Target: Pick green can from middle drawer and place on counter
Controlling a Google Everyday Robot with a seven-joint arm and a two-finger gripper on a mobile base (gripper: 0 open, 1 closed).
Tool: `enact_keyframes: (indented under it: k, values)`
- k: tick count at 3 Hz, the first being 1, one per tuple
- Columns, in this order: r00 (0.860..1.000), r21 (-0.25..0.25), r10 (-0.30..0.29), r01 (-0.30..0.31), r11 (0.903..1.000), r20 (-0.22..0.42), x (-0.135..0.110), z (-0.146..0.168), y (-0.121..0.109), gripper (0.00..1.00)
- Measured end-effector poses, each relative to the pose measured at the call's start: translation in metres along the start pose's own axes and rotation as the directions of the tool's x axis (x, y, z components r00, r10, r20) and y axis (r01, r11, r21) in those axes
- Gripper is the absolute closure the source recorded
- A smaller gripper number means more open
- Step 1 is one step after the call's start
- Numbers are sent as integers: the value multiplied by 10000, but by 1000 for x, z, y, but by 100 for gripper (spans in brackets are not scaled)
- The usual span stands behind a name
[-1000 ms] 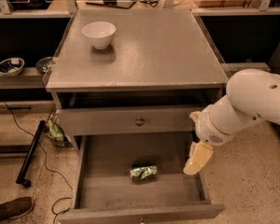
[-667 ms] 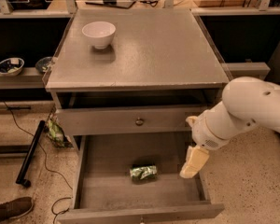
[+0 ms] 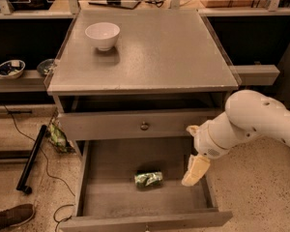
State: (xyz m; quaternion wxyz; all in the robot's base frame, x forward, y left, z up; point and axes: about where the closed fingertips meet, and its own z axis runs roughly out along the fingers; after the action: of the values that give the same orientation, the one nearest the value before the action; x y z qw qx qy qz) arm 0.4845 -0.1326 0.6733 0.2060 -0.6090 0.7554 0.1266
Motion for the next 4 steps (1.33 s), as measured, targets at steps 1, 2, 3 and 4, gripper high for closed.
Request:
enact_keyframes:
  k: [1,2,3,4]
  values:
    - [10000,0,-1,1,10000,-1,0,0,0,0]
    - [9994,-51,-316,315,9995,-171,1,29,4,0]
    - [9991,-329,-426,423,9986,-71,8,71,-7,0]
    - [9991,-330,-426,423,9986,-70,8,71,-7,0]
